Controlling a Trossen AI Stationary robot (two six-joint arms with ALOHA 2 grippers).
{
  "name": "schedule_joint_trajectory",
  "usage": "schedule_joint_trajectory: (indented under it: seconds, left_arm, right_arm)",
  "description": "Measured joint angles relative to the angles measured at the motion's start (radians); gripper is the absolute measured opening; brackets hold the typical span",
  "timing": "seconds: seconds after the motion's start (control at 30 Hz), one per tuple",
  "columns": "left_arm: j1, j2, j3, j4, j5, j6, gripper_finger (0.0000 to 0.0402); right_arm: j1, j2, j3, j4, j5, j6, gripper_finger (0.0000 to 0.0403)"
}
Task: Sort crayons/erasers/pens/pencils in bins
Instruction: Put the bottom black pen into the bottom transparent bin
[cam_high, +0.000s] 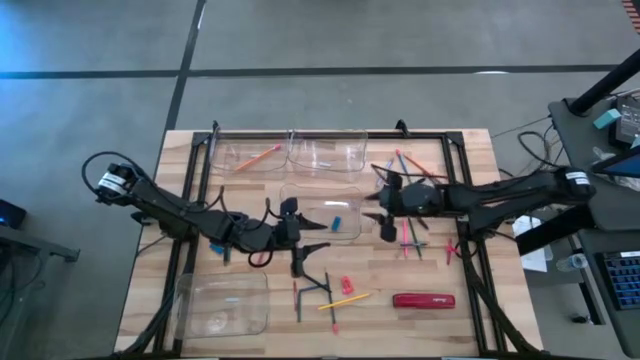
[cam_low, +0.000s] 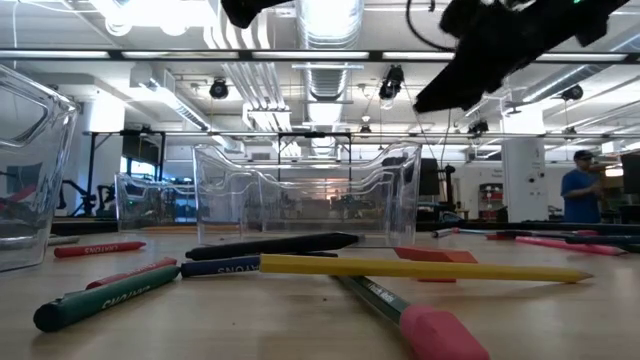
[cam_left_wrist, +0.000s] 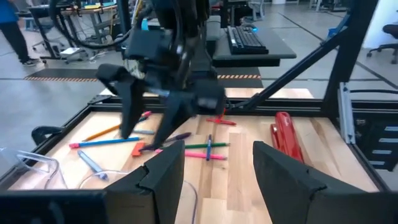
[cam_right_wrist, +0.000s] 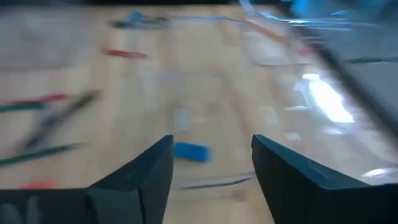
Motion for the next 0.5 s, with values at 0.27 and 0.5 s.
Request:
schedule_joint_trajectory:
  seconds: [0.27,0.5]
  left_arm:
    - [0.001,0.070,-0.002,0.056,0.033,-0.001,0.0175]
    - [0.003,0.180,0.089,0.035,0.105,0.006,0.0175]
  right_arm:
    - [0.188,-0.238,-0.158,0.025,-0.043,0.103,0.0193]
    - [0.292,-0.378,-0.237,0.140,0.005,0.061,0.0181]
